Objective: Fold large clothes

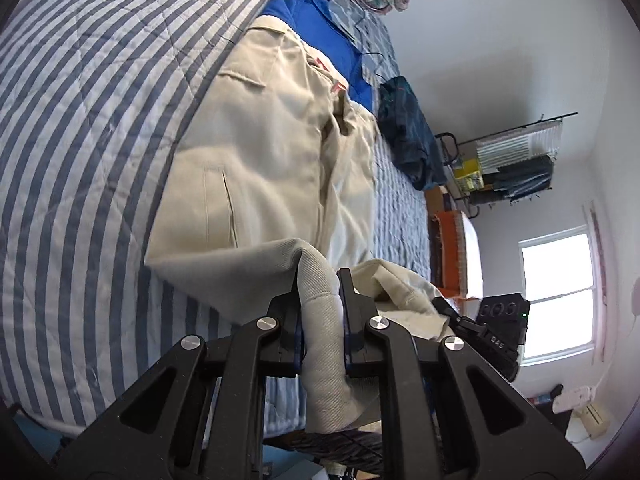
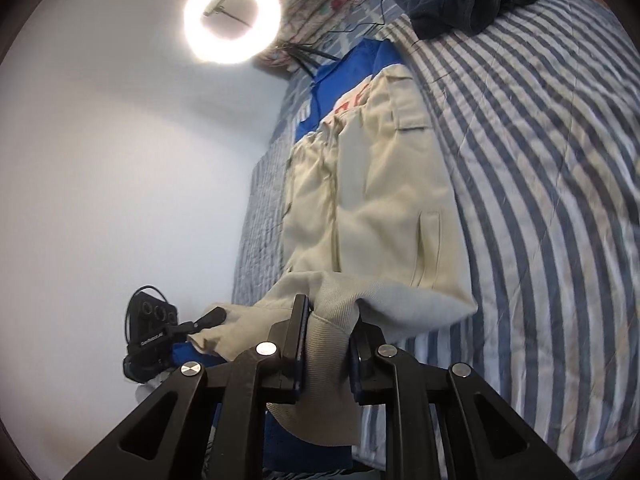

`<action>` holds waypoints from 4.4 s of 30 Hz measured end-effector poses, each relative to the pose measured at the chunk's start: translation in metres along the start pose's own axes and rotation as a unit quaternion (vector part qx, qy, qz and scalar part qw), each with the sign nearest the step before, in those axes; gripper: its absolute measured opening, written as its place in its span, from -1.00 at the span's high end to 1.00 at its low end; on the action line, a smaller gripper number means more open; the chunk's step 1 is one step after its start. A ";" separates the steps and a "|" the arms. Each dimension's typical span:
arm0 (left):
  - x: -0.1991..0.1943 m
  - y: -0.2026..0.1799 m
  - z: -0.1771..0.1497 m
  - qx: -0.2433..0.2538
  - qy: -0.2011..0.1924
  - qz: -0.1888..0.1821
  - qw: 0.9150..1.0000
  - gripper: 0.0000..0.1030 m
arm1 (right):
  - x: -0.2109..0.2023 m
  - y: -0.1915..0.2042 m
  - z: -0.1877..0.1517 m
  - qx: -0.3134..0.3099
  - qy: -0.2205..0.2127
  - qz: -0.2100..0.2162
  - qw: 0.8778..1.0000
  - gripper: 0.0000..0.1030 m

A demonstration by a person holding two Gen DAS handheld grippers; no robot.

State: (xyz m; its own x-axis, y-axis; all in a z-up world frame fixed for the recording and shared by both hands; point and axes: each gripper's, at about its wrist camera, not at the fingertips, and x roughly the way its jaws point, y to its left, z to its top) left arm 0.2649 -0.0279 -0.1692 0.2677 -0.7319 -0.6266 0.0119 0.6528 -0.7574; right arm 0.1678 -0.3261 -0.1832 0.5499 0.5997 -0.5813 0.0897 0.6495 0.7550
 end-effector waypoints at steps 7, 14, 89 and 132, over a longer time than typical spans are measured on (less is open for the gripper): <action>0.028 0.024 0.025 -0.036 0.004 0.026 0.999 0.78 | 0.033 -0.010 0.026 0.014 -0.003 -0.036 0.999 0.70; 0.056 0.039 0.043 -0.050 0.015 0.056 0.997 0.77 | 0.052 -0.030 0.037 0.032 0.006 -0.056 0.998 0.70; 0.088 0.020 0.085 0.096 -0.022 0.130 0.987 0.79 | 0.069 -0.017 0.073 -0.124 0.014 -0.104 0.987 0.56; 0.104 -0.009 0.052 0.221 -0.055 0.223 0.948 0.39 | 0.040 -0.017 0.005 -0.194 0.092 -0.208 0.954 0.75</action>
State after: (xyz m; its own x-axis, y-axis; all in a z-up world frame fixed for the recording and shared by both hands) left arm 0.3429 -0.0995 -0.2176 0.4397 -0.3551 -0.8250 0.2697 0.9283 -0.2558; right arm 0.1920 -0.3155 -0.2177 0.3746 0.3008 -0.8770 -0.0657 0.9522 0.2985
